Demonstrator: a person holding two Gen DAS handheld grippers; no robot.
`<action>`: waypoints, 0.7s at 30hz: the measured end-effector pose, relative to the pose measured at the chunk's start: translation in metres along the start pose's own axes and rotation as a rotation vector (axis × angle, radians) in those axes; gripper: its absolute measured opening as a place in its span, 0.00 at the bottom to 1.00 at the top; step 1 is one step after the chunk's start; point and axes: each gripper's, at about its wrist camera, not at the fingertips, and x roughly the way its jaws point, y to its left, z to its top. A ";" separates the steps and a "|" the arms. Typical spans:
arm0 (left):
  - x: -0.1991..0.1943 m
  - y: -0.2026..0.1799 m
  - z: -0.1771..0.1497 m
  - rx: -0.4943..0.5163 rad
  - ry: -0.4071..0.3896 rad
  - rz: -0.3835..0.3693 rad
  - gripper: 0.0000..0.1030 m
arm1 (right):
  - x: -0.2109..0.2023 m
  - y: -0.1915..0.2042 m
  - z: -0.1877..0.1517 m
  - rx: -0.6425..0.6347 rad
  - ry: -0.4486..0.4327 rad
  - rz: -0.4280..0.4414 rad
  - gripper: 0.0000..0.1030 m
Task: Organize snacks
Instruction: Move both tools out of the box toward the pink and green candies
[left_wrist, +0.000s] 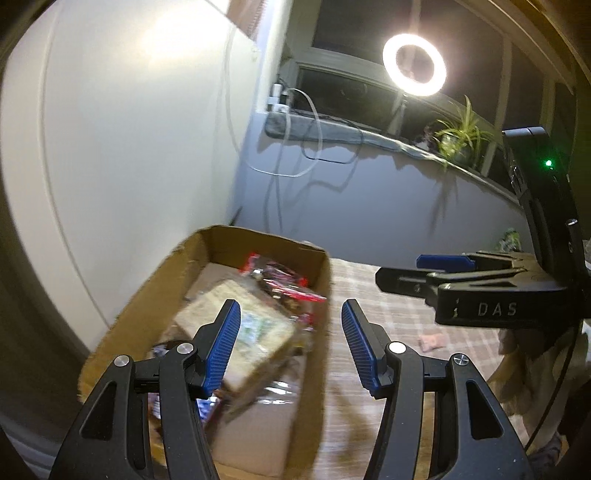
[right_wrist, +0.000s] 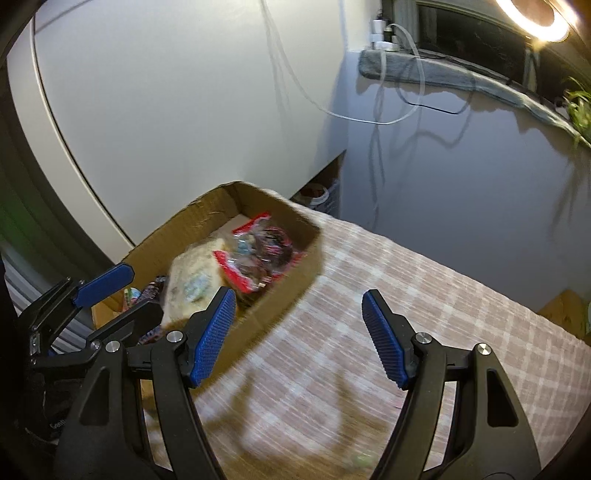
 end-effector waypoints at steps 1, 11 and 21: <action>0.001 -0.004 -0.001 0.006 0.006 -0.010 0.55 | -0.003 -0.007 -0.003 0.004 -0.004 -0.010 0.72; 0.017 -0.055 -0.012 0.104 0.069 -0.099 0.55 | -0.014 -0.072 -0.037 0.064 0.057 -0.064 0.72; 0.042 -0.103 -0.038 0.216 0.203 -0.222 0.49 | -0.007 -0.092 -0.072 -0.111 0.156 -0.049 0.71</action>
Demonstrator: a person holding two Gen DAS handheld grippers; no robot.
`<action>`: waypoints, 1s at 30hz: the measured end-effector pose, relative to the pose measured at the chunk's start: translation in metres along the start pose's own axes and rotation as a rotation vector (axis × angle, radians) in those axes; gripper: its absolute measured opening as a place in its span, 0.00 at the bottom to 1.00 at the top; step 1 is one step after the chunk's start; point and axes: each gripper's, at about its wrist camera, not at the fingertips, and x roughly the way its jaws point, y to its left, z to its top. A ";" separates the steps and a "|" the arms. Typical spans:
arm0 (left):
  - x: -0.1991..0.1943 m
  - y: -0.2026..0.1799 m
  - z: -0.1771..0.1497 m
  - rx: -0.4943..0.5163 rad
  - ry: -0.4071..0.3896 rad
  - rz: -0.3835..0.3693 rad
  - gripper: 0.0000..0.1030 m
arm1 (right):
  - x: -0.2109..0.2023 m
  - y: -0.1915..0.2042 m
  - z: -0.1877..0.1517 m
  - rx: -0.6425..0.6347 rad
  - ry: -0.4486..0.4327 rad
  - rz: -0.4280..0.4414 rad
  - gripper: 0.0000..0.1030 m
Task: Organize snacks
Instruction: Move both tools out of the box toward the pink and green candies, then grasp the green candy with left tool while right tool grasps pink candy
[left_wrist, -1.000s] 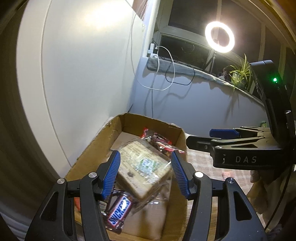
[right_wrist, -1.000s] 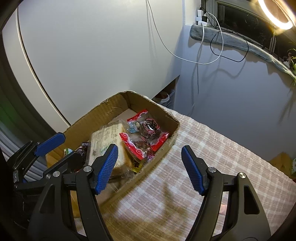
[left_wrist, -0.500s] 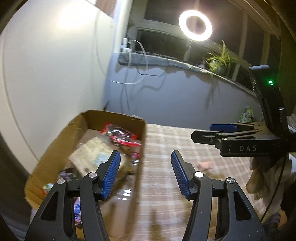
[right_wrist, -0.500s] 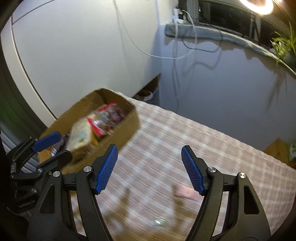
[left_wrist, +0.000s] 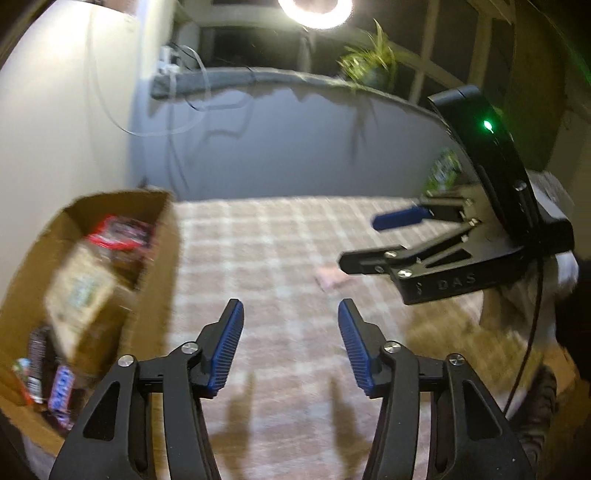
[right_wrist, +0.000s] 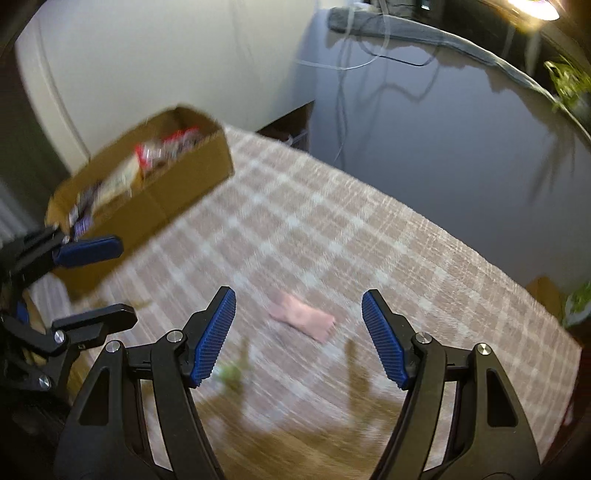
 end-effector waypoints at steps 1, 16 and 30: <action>0.004 -0.004 -0.002 0.011 0.015 -0.011 0.47 | 0.003 -0.001 -0.003 -0.026 0.013 -0.002 0.70; 0.046 -0.037 -0.011 0.077 0.150 -0.089 0.36 | 0.037 0.003 -0.016 -0.236 0.083 0.059 0.52; 0.062 -0.038 -0.012 0.099 0.188 -0.080 0.31 | 0.053 0.006 -0.011 -0.273 0.080 0.101 0.45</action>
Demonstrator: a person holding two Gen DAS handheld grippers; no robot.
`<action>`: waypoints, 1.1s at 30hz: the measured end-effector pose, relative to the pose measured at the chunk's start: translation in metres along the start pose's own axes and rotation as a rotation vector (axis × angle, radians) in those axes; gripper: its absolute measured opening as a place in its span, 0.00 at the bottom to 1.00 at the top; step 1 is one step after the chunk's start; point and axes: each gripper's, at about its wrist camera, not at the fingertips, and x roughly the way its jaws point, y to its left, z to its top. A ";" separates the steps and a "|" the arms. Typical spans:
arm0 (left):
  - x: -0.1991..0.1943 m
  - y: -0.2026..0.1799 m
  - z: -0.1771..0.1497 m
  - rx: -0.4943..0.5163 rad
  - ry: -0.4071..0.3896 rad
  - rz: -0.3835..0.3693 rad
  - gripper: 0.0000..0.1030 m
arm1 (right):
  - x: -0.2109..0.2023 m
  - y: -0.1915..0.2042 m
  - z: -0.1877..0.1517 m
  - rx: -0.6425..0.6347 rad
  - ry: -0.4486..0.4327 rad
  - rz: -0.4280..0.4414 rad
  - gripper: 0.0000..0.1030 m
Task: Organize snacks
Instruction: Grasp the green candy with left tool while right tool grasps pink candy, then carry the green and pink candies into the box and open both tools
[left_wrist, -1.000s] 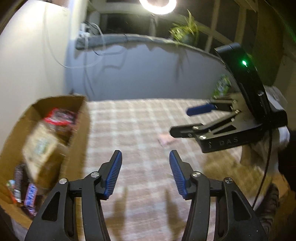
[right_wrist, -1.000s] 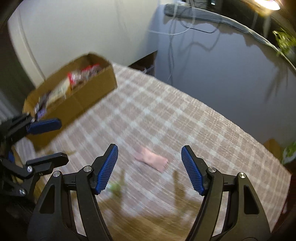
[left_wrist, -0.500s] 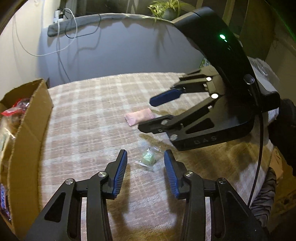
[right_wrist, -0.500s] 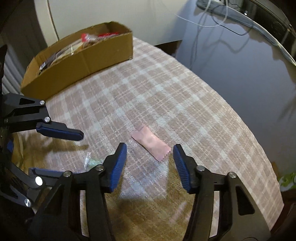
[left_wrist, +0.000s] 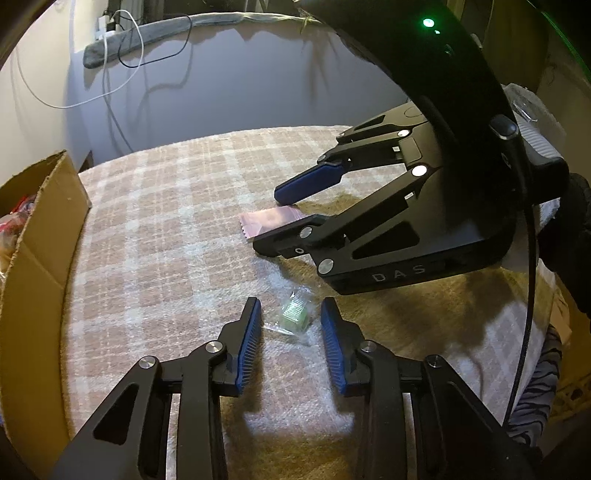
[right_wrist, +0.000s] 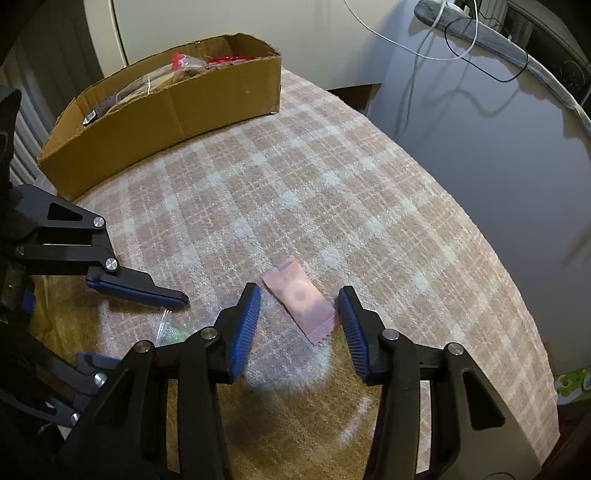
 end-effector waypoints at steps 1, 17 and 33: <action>0.000 0.000 0.000 0.002 0.000 0.004 0.28 | 0.000 0.000 0.000 0.004 -0.001 0.002 0.45; -0.009 0.004 -0.004 -0.014 -0.022 0.038 0.22 | -0.010 -0.002 -0.010 0.078 -0.003 -0.022 0.21; -0.060 0.026 0.001 -0.076 -0.158 0.077 0.22 | -0.060 0.004 0.001 0.169 -0.131 -0.063 0.21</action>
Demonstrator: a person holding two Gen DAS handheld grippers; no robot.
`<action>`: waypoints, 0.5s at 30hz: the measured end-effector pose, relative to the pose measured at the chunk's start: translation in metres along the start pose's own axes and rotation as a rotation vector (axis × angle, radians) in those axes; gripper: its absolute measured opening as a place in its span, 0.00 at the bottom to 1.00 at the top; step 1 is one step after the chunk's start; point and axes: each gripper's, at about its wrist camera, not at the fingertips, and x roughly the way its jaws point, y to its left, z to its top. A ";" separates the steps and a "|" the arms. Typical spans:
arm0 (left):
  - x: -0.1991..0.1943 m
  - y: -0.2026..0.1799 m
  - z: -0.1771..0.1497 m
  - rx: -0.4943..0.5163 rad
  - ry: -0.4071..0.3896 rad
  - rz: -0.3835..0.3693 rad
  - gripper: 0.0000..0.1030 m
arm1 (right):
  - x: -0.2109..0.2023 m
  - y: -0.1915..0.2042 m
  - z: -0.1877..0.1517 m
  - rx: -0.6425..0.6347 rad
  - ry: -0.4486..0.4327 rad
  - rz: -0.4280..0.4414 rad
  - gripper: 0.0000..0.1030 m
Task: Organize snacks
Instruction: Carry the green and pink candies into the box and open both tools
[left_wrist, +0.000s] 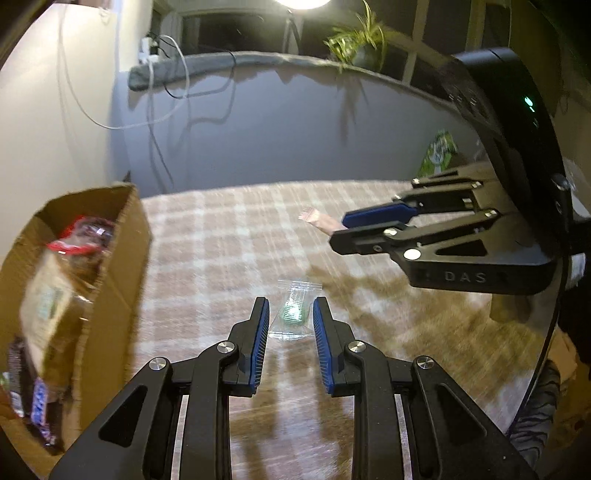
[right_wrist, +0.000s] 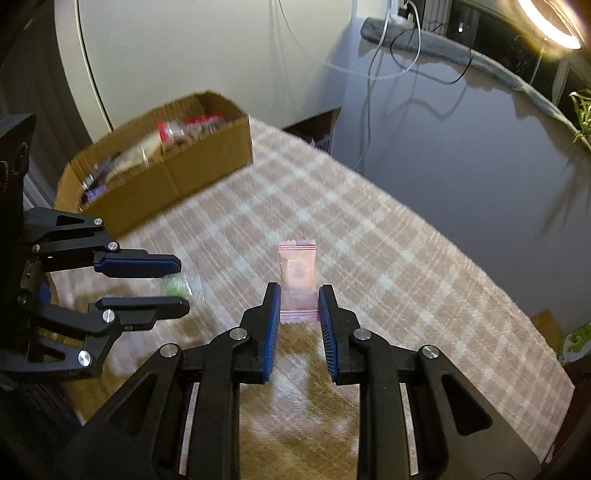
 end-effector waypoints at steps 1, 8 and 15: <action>-0.006 0.004 0.001 -0.009 -0.014 0.004 0.22 | -0.004 0.002 0.002 0.001 -0.009 0.001 0.21; -0.035 0.033 0.008 -0.075 -0.104 0.038 0.22 | -0.023 0.027 0.027 0.005 -0.079 0.012 0.21; -0.059 0.068 0.004 -0.134 -0.169 0.081 0.22 | -0.023 0.061 0.054 -0.020 -0.113 0.035 0.21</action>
